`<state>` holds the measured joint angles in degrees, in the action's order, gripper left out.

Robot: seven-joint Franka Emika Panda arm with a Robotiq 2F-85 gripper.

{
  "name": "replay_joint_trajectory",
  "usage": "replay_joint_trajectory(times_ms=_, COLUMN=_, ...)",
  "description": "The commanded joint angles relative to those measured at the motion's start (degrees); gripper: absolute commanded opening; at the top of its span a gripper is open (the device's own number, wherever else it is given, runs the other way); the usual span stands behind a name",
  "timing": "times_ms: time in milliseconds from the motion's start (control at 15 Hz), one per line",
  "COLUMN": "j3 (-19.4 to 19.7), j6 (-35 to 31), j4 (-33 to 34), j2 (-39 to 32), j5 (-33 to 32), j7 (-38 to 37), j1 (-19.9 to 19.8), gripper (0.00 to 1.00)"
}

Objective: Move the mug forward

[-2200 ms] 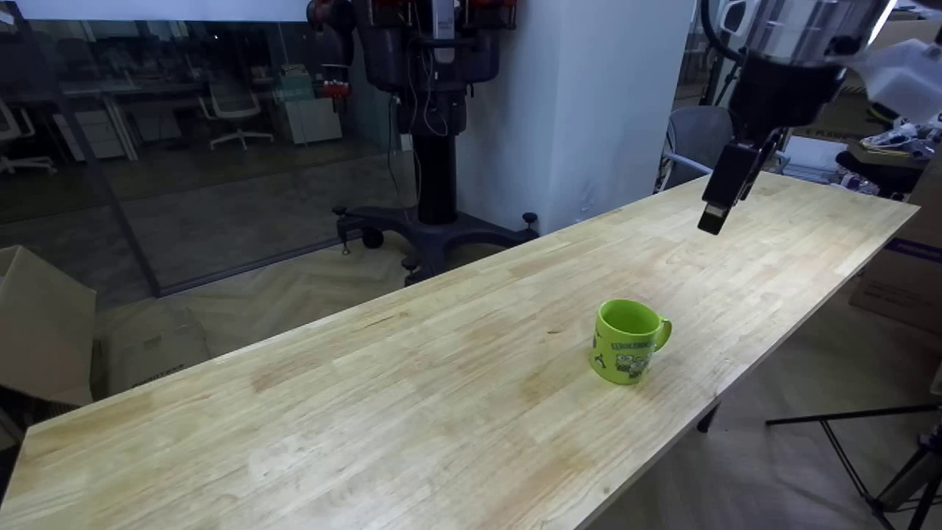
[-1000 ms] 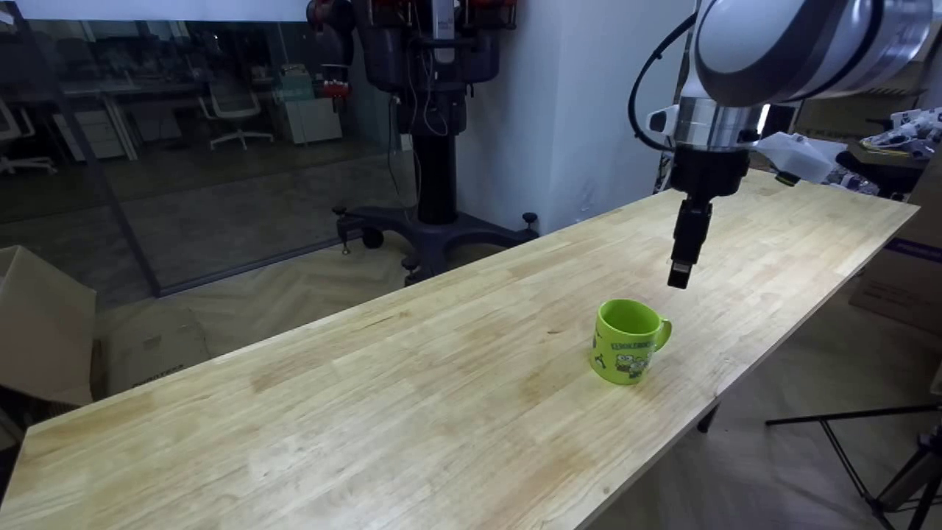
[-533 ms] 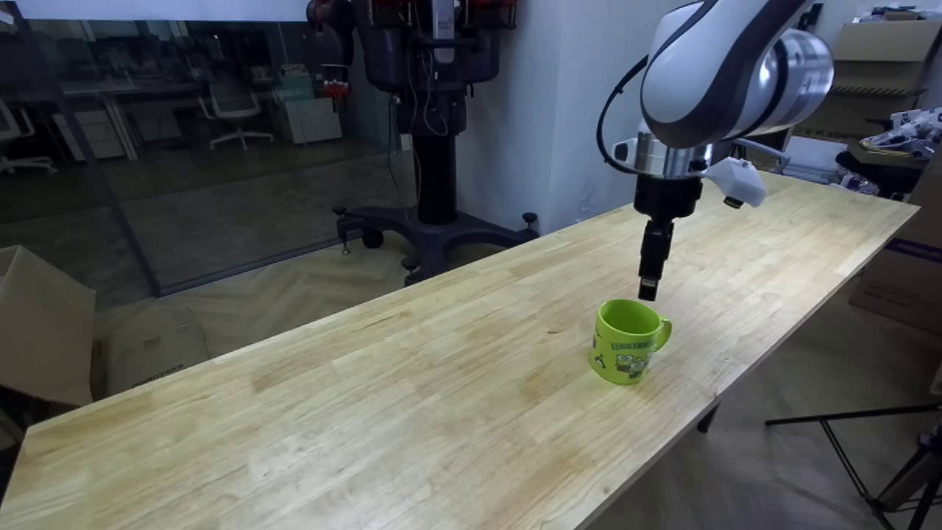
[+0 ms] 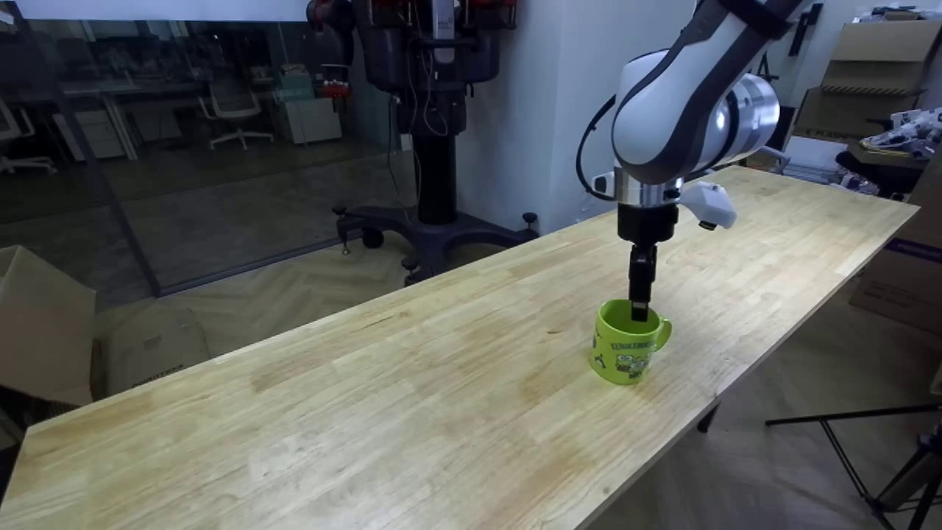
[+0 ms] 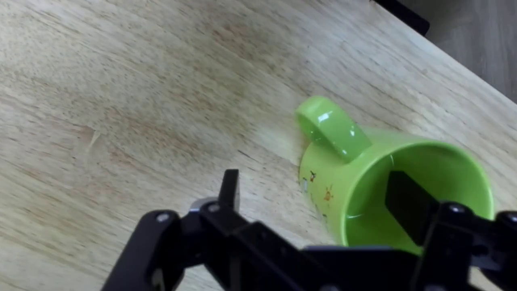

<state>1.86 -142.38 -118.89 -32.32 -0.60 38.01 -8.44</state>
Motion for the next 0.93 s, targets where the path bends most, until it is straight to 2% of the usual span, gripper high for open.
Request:
replay_joint_trajectory(times_ms=0, j3=-0.6, j6=1.9, j4=3.1, j2=-1.7, j5=-2.5, j7=-3.1, j1=-0.4, gripper=0.6)
replay_joint_trajectory(times_ms=533, j3=-1.2, j6=3.0, j4=3.5, j2=-1.2, j5=-4.9, j7=-5.9, j1=0.7, gripper=0.05)
replay_joint_trajectory(times_ms=667, j3=-1.3, j6=3.7, j4=3.7, j2=-1.2, j5=-5.5, j7=-6.6, j1=1.1, gripper=0.0)
replay_joint_trajectory(times_ms=867, j3=-1.2, j6=4.7, j4=4.5, j2=-1.2, j5=-6.5, j7=-8.3, j1=1.7, gripper=0.03)
